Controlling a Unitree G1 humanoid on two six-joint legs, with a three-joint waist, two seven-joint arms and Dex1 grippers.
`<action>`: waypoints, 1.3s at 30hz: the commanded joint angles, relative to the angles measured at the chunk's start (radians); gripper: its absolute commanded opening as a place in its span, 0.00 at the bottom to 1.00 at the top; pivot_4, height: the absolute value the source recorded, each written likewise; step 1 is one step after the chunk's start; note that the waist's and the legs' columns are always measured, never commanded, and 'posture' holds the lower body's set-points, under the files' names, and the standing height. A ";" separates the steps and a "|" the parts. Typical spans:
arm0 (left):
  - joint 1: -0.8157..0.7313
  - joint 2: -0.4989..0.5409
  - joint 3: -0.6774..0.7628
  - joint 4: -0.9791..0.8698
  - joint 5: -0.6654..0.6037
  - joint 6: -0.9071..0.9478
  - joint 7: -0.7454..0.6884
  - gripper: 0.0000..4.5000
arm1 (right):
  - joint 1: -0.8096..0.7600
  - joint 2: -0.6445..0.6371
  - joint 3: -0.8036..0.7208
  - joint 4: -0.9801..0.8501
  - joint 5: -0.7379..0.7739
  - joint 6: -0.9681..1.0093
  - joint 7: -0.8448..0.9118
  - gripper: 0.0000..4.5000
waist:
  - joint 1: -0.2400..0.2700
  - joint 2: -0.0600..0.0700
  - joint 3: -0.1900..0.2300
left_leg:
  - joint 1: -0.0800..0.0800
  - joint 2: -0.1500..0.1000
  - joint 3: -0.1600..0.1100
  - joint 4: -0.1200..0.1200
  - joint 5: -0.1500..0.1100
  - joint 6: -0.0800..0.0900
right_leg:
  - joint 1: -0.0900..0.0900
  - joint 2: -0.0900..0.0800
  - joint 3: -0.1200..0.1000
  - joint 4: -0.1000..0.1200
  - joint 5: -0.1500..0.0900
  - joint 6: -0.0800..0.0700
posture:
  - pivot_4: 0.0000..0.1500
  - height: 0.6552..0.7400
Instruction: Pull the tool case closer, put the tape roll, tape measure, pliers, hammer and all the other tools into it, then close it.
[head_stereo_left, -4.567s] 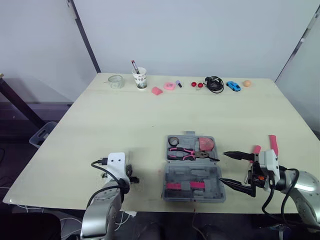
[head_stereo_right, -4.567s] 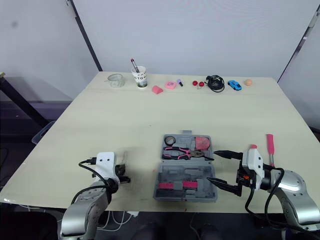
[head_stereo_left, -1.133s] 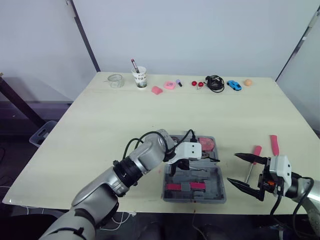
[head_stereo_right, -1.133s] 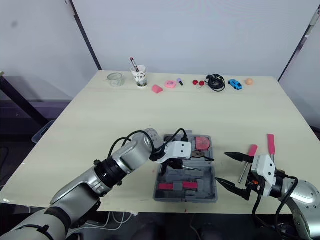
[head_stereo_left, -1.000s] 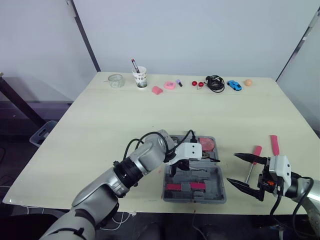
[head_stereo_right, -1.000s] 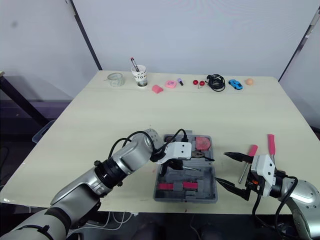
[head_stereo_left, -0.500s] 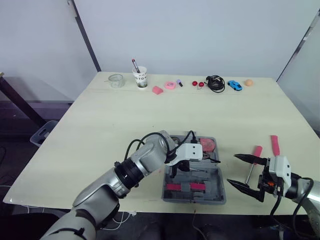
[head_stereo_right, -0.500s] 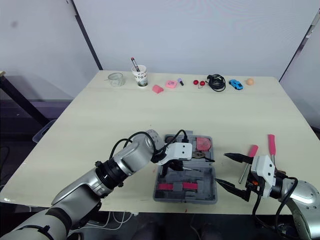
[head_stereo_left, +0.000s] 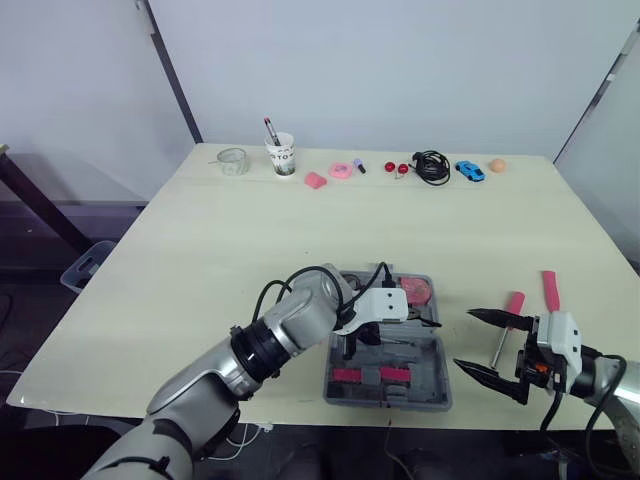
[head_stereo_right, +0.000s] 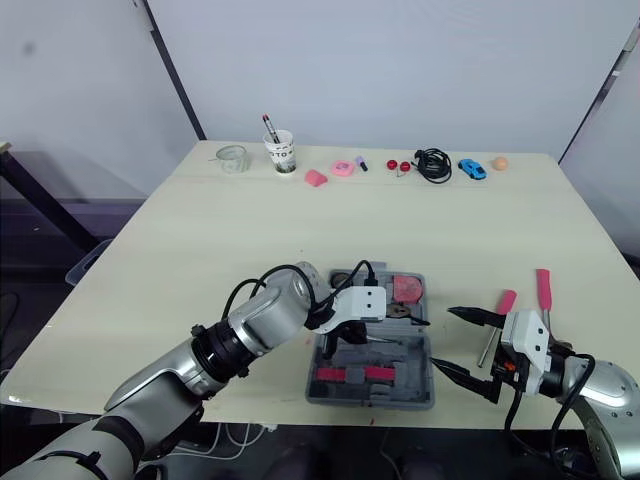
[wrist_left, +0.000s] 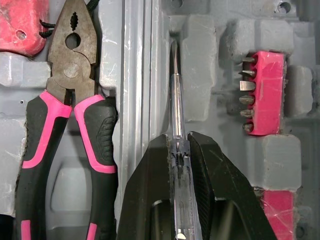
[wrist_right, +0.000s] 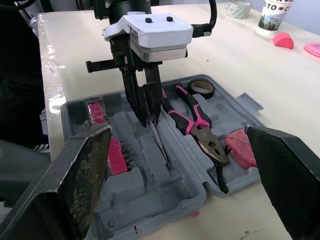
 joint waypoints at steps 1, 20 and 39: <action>0.015 -0.005 -0.023 -0.053 -0.019 0.021 -0.003 0.01 | -0.025 -0.019 -0.010 -0.021 0.019 0.010 0.012 1.00 | 0.000 0.000 0.000 | 0.000 0.000 0.000 0.000 0.000 0.000 | 0.000 0.000 0.000 0.000 0.000 0.000 | 1.00 1.00; 0.004 0.009 -0.033 -0.047 -0.013 -0.042 0.022 0.23 | -0.017 -0.002 -0.003 -0.015 0.008 0.002 0.012 1.00 | 0.000 0.000 0.000 | 0.000 0.000 0.000 0.000 0.000 0.000 | 0.000 0.000 0.000 0.000 0.000 0.000 | 1.00 1.00; -0.042 0.035 0.211 -0.042 -0.201 -0.133 -0.020 0.23 | -0.018 0.002 -0.002 -0.017 0.006 0.001 0.005 1.00 | -0.001 0.000 0.000 | 0.000 0.000 0.000 0.001 0.000 0.000 | 0.000 0.000 0.000 0.001 0.000 0.000 | 1.00 1.00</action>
